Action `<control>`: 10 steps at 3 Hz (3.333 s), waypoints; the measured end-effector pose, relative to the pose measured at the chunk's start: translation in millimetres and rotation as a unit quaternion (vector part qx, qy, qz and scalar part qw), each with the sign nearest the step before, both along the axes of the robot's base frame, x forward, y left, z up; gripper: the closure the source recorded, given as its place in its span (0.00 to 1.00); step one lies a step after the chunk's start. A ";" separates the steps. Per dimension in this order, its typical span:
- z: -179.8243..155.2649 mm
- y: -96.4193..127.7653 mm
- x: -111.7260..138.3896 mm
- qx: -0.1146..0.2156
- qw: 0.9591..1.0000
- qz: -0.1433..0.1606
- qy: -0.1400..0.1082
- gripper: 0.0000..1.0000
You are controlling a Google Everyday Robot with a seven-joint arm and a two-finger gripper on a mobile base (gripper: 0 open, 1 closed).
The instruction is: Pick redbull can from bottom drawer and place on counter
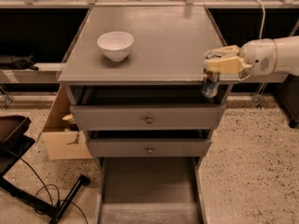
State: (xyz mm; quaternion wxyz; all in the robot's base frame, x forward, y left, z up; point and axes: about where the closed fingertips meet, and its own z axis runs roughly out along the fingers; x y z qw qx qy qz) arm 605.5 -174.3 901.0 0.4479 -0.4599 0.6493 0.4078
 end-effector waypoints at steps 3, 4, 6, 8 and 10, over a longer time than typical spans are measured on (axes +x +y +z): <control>95.1 -71.2 105.9 0.045 0.989 -0.129 -0.057 1.00; 102.0 -40.3 127.9 0.049 0.990 -0.114 -0.072 1.00; 55.8 53.3 170.2 0.045 0.997 -0.056 -0.040 1.00; 11.3 74.6 182.3 0.032 0.998 -0.045 0.005 0.73; 11.2 74.6 182.3 0.032 0.998 -0.045 0.005 0.20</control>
Offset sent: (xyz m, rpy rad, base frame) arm 0.1285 -0.1500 0.1738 0.1092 -0.2272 -0.3862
